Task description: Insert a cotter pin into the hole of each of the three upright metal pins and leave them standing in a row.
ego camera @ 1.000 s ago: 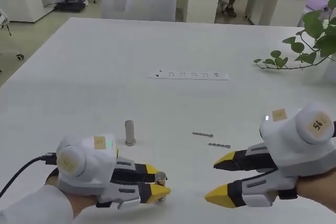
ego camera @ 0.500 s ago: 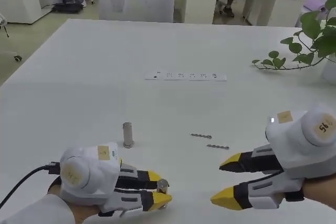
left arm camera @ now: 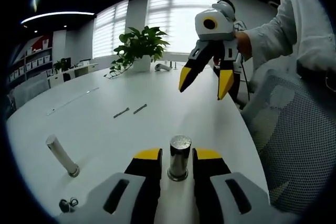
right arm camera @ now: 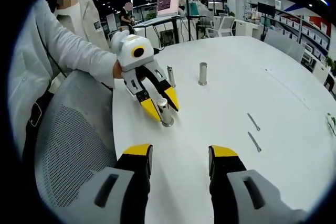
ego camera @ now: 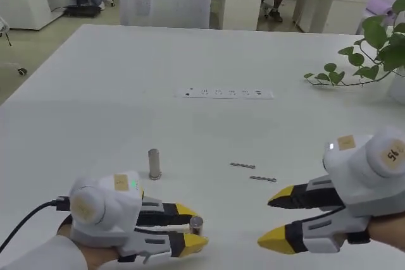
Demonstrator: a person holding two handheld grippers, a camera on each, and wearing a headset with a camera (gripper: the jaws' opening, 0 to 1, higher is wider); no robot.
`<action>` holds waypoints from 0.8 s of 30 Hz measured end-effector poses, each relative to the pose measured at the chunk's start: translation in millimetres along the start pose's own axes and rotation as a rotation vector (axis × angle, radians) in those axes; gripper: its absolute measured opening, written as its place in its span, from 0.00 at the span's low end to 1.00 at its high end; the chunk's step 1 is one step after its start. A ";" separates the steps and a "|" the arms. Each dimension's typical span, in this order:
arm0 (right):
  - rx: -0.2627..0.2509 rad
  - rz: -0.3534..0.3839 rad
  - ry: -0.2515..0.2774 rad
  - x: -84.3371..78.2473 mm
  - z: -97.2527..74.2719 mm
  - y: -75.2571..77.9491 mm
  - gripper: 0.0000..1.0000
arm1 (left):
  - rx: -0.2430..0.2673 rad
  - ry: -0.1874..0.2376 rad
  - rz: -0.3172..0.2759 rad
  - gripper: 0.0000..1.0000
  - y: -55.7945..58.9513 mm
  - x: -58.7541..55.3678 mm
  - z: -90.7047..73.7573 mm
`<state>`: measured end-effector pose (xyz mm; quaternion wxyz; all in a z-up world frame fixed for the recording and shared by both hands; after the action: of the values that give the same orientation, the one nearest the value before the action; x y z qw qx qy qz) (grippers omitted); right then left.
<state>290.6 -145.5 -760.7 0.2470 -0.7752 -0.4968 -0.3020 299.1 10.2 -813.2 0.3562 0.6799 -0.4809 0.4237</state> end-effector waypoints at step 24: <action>-0.024 0.011 -0.055 -17.9 3.8 31.2 0.48 | 0.000 0.052 -0.127 0.42 29.1 15.1 -51.5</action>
<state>314.4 -166.1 -778.8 0.2255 -0.7889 -0.4955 -0.2851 262.0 42.6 -777.2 0.3946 0.6978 -0.4275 0.4179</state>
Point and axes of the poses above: the centre of the closed fingertips' face, and the gripper's own axes: z roughly forward along the fingers, y roughly to its right, x roughly out of its top, the point moved 5 cm from there along -z, roughly backward along the fingers, and after that the axes turned 1 degree about -x, right-handed, at the moved point
